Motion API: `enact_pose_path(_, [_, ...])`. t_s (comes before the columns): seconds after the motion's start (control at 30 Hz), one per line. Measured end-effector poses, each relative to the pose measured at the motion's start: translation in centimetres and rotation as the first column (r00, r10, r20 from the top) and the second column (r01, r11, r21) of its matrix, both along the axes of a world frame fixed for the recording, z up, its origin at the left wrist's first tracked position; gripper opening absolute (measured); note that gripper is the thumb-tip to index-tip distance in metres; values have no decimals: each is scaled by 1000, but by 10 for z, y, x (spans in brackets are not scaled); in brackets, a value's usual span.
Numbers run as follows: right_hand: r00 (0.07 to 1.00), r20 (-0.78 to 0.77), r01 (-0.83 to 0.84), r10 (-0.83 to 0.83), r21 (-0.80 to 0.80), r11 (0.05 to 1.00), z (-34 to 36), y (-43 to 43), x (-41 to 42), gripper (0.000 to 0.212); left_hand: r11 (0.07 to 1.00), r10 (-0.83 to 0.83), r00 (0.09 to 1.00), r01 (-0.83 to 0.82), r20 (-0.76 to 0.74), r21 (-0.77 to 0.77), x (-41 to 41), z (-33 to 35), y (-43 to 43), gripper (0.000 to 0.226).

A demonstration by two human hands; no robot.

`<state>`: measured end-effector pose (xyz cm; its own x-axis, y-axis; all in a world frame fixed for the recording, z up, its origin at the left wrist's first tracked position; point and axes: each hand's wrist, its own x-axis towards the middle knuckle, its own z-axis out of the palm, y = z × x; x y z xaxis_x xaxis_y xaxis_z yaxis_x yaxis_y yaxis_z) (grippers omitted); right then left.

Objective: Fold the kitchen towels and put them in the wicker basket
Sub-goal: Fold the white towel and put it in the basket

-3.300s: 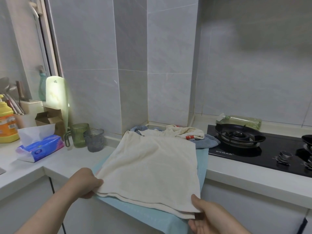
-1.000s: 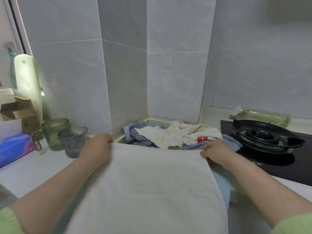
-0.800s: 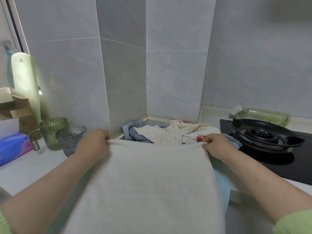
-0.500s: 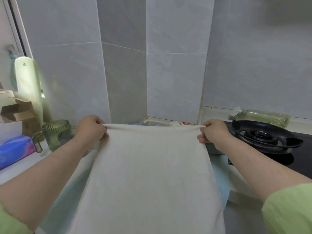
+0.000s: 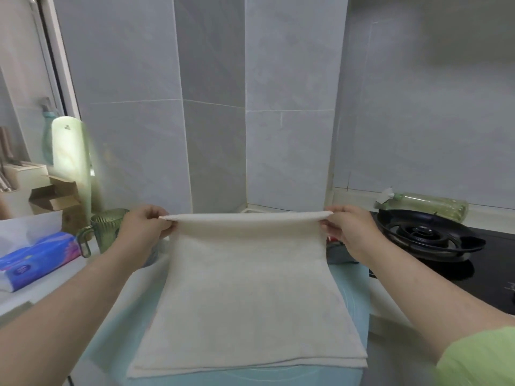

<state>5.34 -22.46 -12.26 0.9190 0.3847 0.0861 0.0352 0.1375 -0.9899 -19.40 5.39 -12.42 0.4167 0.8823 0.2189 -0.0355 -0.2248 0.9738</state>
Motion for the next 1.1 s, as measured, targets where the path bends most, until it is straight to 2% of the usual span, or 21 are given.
enact_pose_path(0.1, [996, -87, -5, 9, 45, 999, -6, -16, -20, 8, 968, 13, 987, 28, 159, -249, -16, -4, -17, 9])
enact_pose_path(0.17, [994, -106, -20, 20, -3, 1000, -12, -28, -32, 9, 962, 23, 993, 9, 113, -271, -27, -8, -25, 5])
enact_pose_path(0.27, [987, -161, -2, -10, -70, 998, -23, -43, -45, 11, 958, -17, 999, 30, 46, -285, -44, -14, -37, 17])
enact_pose_path(0.37, [977, -206, 30, -59, -139, 990, -33, -55, -53, 17, 916, -36, 999, 21, -30, -400, -60, -18, -52, 13])
enact_pose_path(0.53, [942, -331, -24, -57, -235, 972, -45, -74, -67, 15, 855, -61, 990, -14, -127, -519, -83, -31, -71, 15])
enact_pose_path(0.73, [907, -420, -70, -33, -227, 971, -65, -96, -87, 17, 844, -81, 976, -41, -203, -534, -105, -46, -84, 27])
enact_pose_path(1.1, [927, -373, -94, -44, -342, 935, -87, -111, -107, 25, 876, -82, 926, -109, -368, -470, -115, -60, -94, 21])
